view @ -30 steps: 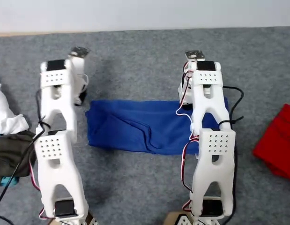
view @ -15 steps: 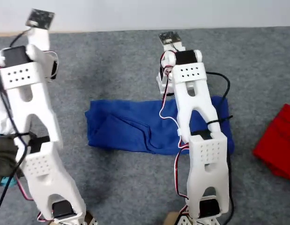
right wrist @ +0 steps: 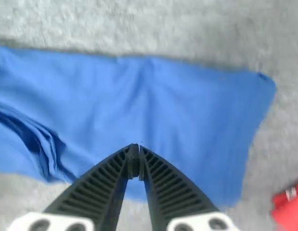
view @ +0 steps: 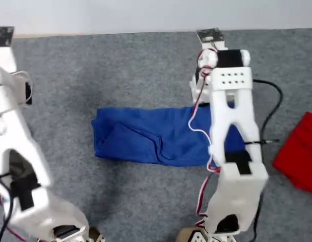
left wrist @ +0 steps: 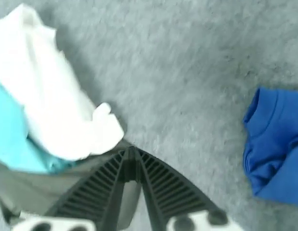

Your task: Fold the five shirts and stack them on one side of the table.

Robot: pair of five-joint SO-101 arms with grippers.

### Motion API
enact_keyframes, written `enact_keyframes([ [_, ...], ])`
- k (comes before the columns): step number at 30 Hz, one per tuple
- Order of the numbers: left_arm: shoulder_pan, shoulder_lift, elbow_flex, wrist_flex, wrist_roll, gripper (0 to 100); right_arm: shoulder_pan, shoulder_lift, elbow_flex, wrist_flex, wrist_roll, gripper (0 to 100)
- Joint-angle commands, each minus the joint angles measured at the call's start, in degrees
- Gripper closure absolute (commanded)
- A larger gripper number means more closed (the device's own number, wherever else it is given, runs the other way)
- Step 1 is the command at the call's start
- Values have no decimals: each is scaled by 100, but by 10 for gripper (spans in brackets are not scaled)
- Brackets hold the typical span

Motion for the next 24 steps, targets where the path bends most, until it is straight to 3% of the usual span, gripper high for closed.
enact_keyframes([
  [1, -229, -914, 444, 141, 44, 998, 356, -1033, 695, 233, 167, 991],
  [4, -290, -1336, 954, 141, 44, 998, 655, -1446, 1433, 207, 809, 990],
  [12, -325, -2110, 2018, 141, 53, 998, 1578, -1393, 2831, -1191, 826, 981],
  [19, -325, -2207, 2607, 141, 53, 998, 1754, -470, 3314, -1974, 378, 726],
  [24, -316, -2180, 2651, 141, 53, 998, 1727, 119, 3314, -2536, 352, 729],
])
